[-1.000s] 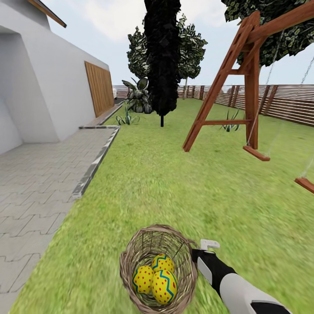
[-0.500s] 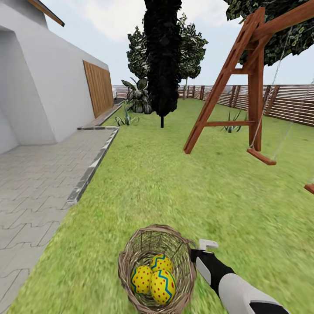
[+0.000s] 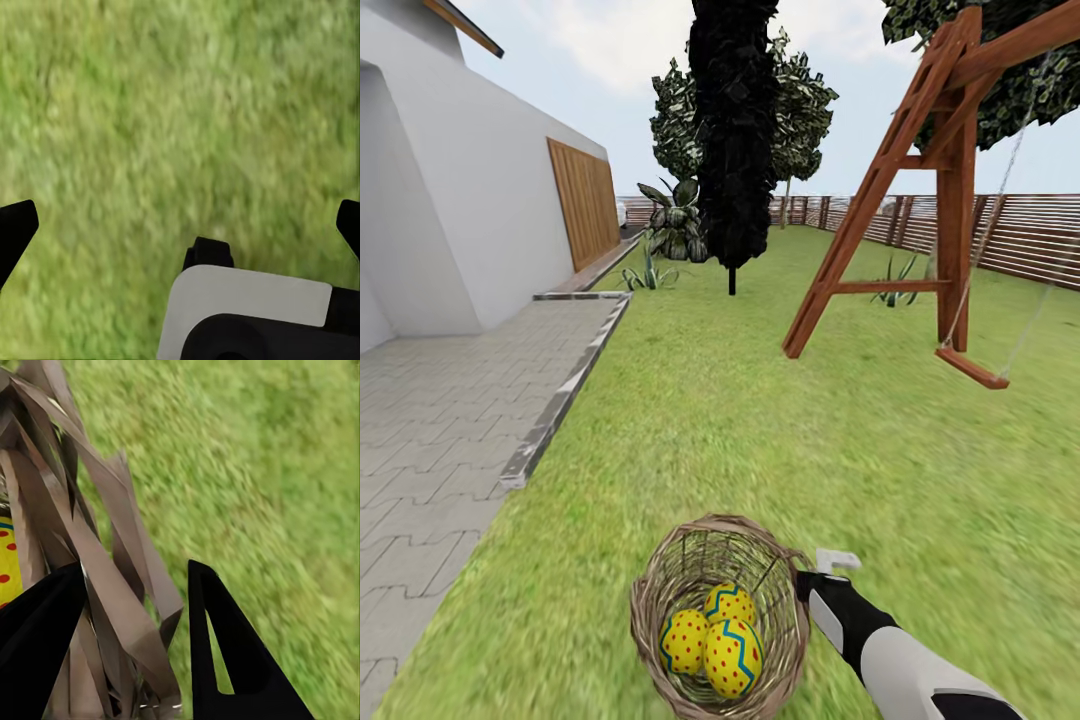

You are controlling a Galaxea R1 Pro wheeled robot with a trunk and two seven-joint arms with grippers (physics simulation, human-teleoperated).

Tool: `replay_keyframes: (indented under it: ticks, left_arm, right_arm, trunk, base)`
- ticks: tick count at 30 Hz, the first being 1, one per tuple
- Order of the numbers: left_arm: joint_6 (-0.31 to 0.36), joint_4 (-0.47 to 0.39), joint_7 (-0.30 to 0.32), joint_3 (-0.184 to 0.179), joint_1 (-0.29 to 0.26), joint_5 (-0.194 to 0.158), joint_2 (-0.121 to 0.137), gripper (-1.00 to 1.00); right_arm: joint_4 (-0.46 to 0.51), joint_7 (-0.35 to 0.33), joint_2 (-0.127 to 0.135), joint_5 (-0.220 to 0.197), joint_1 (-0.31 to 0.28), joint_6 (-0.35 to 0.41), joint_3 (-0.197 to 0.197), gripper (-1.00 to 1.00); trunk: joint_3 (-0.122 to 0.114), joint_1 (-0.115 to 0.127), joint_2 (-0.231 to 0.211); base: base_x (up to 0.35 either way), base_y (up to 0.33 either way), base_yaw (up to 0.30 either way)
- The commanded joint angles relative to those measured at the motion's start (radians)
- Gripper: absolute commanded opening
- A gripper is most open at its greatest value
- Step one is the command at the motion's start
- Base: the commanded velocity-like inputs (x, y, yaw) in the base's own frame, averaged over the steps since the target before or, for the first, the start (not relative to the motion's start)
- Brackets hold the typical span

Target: Take the three Easter eggs out of the wicker basket on the lawn in the garden, then place them on the lawn next to a single tree (choose any tree) so that all three eggs are next to the same tree and none are left in the basket.

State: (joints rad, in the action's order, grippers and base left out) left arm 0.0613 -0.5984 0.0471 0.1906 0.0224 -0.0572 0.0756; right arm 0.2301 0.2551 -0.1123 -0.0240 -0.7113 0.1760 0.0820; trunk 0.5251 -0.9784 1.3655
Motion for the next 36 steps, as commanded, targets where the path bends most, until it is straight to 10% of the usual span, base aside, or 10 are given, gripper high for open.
replay_keyframes:
  ticks: [1, 36]
  left_arm:
    - [0.006, -0.003, 0.005, 0.003, 0.001, -0.006, 0.0, 1.0]
    - [0.005, -0.003, 0.005, 0.003, 0.001, -0.006, 0.0, 1.0]
  right_arm:
    - [0.002, 0.0, -0.001, -0.005, 0.0, 0.003, 0.01, -1.0]
    - [0.003, 0.0, -0.003, -0.005, 0.003, 0.002, 0.01, -1.0]
  trunk:
    - [0.001, -0.001, 0.0]
    - [0.001, -0.001, 0.0]
  base:
    - [0.331, 0.0, 0.0]
    - [0.331, 0.0, 0.0]
